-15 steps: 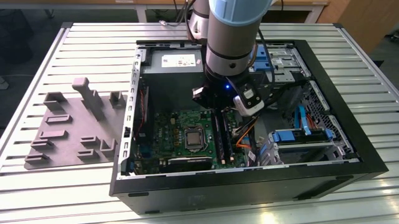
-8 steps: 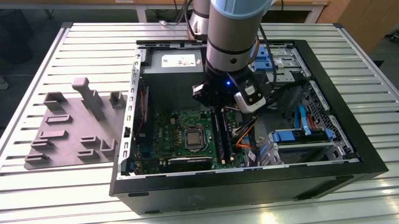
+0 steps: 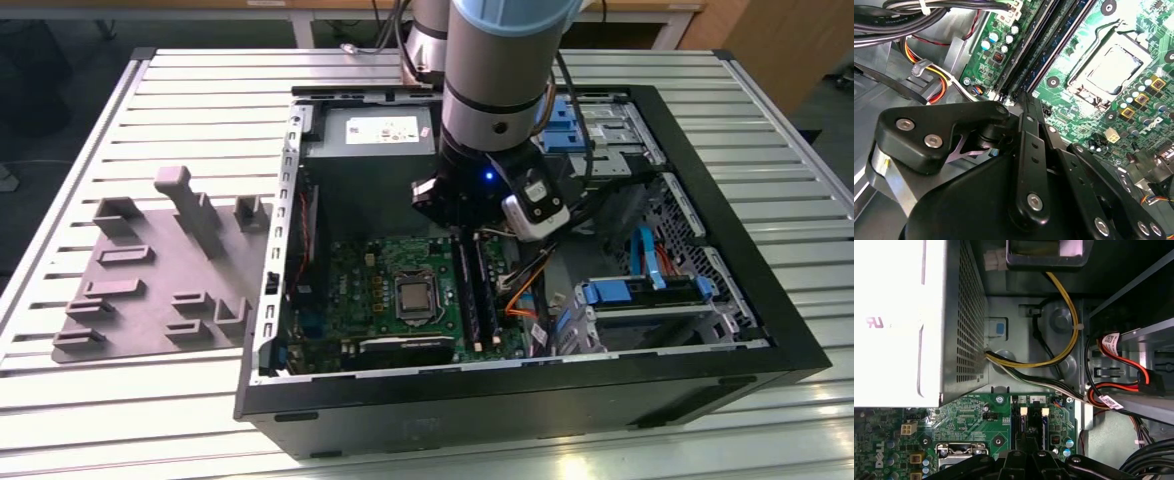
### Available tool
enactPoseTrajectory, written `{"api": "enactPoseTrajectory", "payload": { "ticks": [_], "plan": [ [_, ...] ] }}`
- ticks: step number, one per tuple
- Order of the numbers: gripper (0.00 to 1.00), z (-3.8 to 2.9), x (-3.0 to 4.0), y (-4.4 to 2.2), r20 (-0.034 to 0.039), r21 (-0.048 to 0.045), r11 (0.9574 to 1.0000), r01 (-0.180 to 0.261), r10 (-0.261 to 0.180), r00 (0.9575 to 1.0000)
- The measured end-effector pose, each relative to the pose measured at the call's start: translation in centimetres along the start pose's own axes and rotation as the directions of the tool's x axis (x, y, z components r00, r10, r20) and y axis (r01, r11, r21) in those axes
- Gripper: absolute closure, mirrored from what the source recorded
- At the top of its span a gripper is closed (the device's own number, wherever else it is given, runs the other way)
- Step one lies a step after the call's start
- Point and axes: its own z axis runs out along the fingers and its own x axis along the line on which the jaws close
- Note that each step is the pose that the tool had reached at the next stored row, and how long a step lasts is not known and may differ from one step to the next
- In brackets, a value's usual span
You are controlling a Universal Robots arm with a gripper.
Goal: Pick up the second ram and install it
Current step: 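Press down the second ram until it locks into place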
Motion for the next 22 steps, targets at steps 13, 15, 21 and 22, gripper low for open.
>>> {"api": "enactPoseTrajectory", "payload": {
  "ticks": [13,15,21,22],
  "plan": [
    [0.89,-0.05,-0.01,-0.6,0.0,0.0,1.0,0.0,0.0,1.0],
    [0.89,-0.08,-0.01,-0.99,-0.0001,0.0001,1.0,0.0,0.0,1.0],
    [0.89,-0.11,-0.02,-1.37,-0.0001,0.0001,1.0,0.0,0.0,1.0],
    [0.89,-0.11,-0.02,-1.43,-0.0001,0.0001,1.0,0.0,0.0,1.0]
  ]
}}
